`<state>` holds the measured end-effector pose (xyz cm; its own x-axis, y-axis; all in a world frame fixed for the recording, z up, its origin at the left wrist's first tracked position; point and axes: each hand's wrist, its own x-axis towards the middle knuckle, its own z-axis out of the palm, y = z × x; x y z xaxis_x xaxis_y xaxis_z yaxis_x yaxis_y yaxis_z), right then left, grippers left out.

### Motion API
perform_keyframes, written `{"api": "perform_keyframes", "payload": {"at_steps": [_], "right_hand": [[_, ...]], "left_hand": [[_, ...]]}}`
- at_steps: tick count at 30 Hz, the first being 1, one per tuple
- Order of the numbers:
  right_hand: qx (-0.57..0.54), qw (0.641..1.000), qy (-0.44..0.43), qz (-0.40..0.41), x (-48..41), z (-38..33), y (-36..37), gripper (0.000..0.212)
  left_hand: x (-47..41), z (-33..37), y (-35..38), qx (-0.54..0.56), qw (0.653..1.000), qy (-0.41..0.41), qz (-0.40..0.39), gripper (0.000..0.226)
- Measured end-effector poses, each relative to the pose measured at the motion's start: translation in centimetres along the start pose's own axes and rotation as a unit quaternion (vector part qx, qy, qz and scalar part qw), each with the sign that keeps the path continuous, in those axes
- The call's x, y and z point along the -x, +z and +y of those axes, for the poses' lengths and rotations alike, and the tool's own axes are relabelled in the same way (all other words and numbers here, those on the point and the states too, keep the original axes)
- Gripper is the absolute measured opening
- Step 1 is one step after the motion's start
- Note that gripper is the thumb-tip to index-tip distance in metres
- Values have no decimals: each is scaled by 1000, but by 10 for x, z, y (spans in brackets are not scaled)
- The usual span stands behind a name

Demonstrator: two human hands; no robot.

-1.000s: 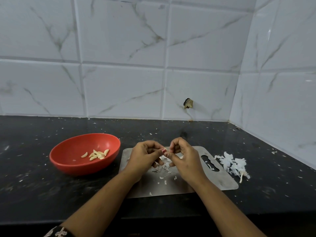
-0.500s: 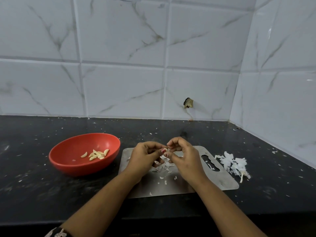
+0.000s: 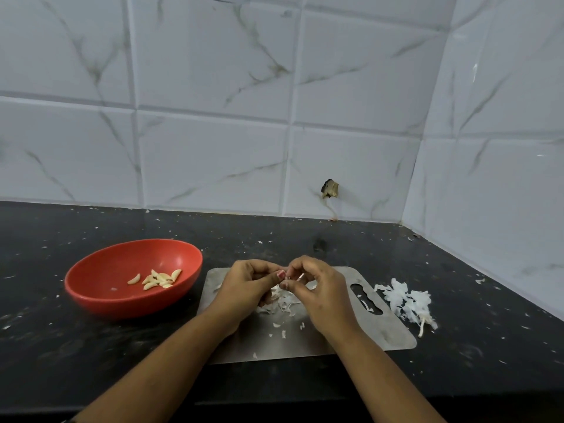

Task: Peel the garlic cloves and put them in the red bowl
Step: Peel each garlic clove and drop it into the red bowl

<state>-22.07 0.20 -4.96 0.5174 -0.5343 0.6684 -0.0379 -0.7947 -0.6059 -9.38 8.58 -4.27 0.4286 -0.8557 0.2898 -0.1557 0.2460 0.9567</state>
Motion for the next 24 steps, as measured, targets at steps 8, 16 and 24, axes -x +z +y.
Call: {"api": "perform_keyframes", "payload": {"at_steps": [8,16,24], "right_hand": [[22,1000,-16,-2,1,-2,0,21],[15,1000,10,9,2,-3,0,22],[-29,995,83,49,1,-1,-1,21]], "left_hand": [[2,6,2,-10,1000,8,7,12],[2,7,2,1,1000,-6,24,11],[0,4,2,-23,999,-8,38,13]]}}
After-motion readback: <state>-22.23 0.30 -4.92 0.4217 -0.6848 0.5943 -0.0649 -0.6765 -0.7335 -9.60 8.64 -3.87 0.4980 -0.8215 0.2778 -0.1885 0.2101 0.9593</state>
